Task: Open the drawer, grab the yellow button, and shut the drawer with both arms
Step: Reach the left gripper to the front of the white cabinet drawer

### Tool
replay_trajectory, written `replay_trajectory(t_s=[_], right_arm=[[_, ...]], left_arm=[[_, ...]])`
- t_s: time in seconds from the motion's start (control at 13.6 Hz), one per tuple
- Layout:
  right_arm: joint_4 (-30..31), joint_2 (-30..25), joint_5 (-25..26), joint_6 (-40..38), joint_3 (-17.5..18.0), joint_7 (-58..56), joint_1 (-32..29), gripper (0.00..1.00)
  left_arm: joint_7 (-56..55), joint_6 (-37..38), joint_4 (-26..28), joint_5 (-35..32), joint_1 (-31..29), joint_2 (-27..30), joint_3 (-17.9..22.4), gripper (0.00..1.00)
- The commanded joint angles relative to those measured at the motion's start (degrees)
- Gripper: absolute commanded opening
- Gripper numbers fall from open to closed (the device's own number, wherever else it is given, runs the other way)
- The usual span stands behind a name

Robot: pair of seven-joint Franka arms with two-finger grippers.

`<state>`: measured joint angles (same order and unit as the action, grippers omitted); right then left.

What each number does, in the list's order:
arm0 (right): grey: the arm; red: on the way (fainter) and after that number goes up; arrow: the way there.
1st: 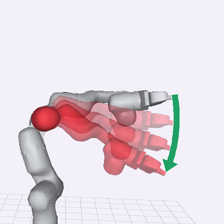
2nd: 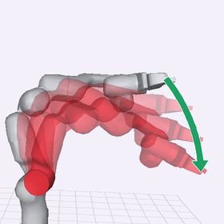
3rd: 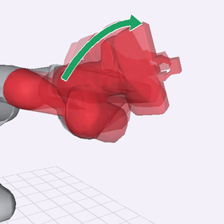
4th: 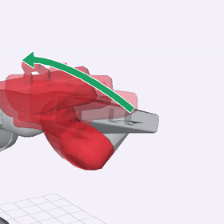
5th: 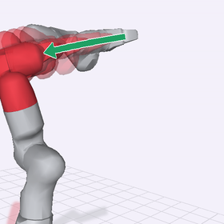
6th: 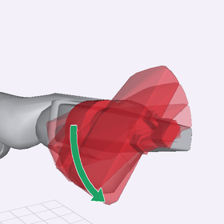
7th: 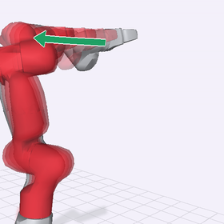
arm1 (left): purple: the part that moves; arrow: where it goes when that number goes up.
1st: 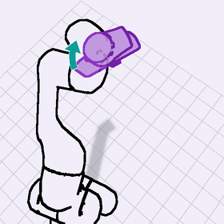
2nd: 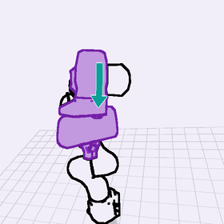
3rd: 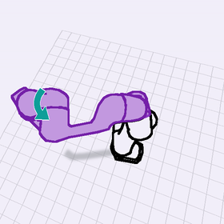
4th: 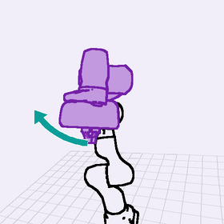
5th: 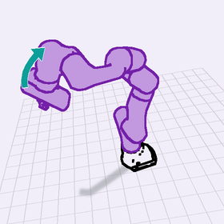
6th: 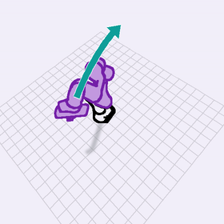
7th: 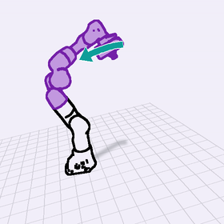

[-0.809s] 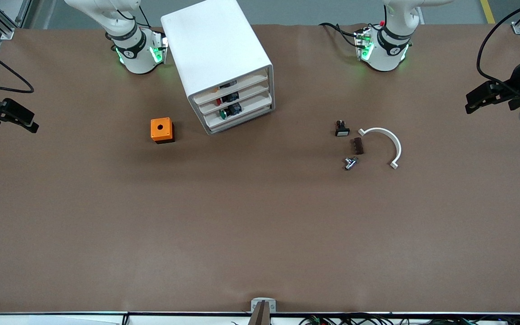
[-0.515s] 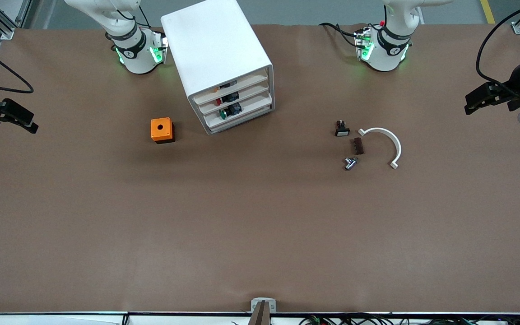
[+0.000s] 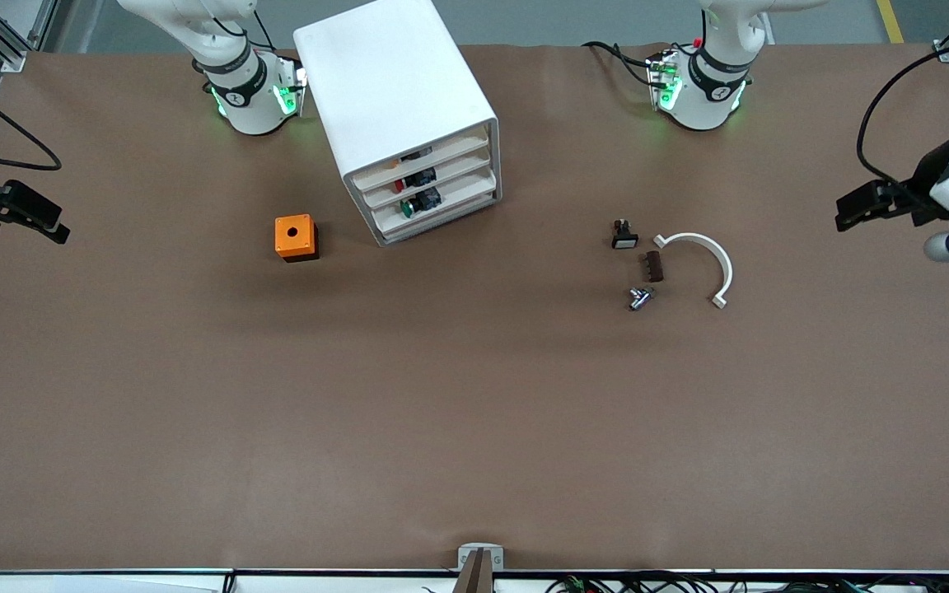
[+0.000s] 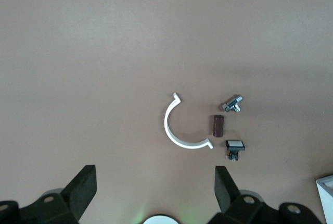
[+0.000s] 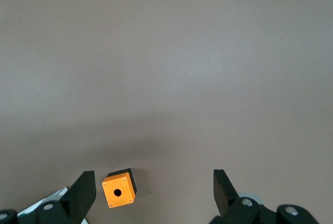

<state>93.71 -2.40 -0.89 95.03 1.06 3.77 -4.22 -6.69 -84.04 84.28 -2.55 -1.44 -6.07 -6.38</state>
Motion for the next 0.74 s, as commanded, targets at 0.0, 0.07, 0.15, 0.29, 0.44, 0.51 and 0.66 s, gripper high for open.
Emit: replay_trajectory(t_s=[0.0, 0.07, 0.15, 0.29, 0.44, 0.51, 0.66], right_arm=[[0.4, -0.5, 0.8, 0.4, -0.4, 0.5, 0.5, 1.00], [0.4, -0.5, 0.8, 0.4, -0.4, 0.5, 0.5, 1.00], [0.4, -0.5, 0.8, 0.4, -0.4, 0.5, 0.5, 1.00], [0.4, -0.5, 0.9, 0.4, -0.4, 0.5, 0.4, 1.00], [-0.1, -0.1, 0.7, 0.5, -0.4, 0.2, 0.4, 1.00], [-0.4, 0.2, 0.6, 0.5, -0.4, 0.2, 0.5, 1.00], [-0.4, 0.5, 0.1, 0.5, -0.4, 0.2, 0.7, 1.00]], left_arm=[[-0.4, -1.3, -1.7, 0.4, 0.9, -4.4, -0.5, 1.00], [-1.4, -1.5, -1.8, 0.7, 2.0, -5.3, -0.6, 1.00], [-3.0, -1.8, -1.8, 1.0, 2.1, -6.0, -0.6, 1.00], [-6.8, -2.1, -1.7, 1.1, 2.3, -8.1, -0.7, 1.00], [-12.5, -2.0, -1.8, 2.5, 3.8, -10.2, -0.7, 1.00], [-16.9, -2.0, -1.8, 3.7, 4.2, -11.3, -0.7, 1.00], [-25.1, -2.0, -1.8, 5.3, 6.3, -14.0, -0.7, 1.00]])
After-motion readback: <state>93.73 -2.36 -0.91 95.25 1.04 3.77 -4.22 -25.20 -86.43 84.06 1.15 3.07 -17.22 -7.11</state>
